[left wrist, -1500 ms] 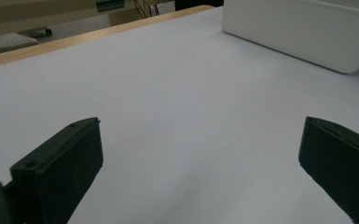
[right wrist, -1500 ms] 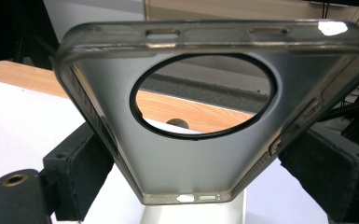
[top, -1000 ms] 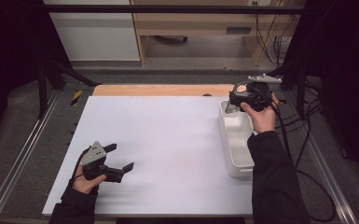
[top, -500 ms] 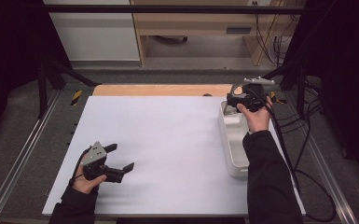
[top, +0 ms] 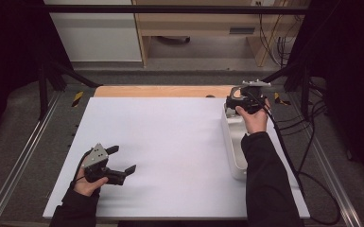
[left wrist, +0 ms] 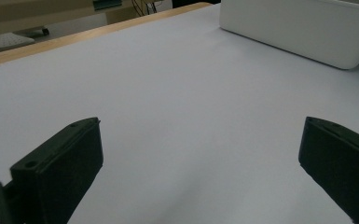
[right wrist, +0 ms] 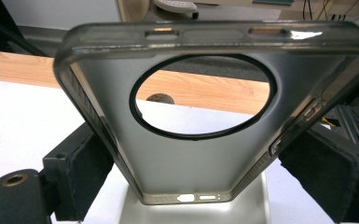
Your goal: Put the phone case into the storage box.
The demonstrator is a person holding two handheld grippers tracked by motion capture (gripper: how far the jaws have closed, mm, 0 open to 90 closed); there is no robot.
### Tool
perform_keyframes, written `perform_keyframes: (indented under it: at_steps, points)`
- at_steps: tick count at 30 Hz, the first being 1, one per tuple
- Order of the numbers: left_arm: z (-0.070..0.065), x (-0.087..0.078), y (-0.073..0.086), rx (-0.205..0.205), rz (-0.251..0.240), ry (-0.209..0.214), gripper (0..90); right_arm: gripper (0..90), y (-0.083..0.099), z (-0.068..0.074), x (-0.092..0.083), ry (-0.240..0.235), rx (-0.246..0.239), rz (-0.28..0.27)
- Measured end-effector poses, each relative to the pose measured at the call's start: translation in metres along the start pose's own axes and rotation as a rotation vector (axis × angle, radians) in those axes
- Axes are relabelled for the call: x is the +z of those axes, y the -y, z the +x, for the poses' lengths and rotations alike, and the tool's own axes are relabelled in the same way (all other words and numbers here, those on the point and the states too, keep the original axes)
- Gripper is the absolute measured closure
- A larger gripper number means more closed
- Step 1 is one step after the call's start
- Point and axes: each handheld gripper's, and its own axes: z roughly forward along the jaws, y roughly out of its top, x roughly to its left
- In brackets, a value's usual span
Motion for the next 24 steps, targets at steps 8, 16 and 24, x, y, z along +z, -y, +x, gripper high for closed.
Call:
perform_keyframes:
  at_steps: [8,16,24]
  points:
    - [0.000,0.001,0.000,0.002,0.002,0.001,0.0,11.7,0.005,0.000,0.009,0.011,0.008,0.018]
    - [0.000,0.001,0.000,0.005,0.004,0.002,0.0,11.7,0.008,0.002,0.018,0.020,0.010,0.032]
    - [0.000,0.001,0.000,0.007,0.005,0.003,0.0,11.7,0.013,0.002,0.025,0.032,0.016,0.048]
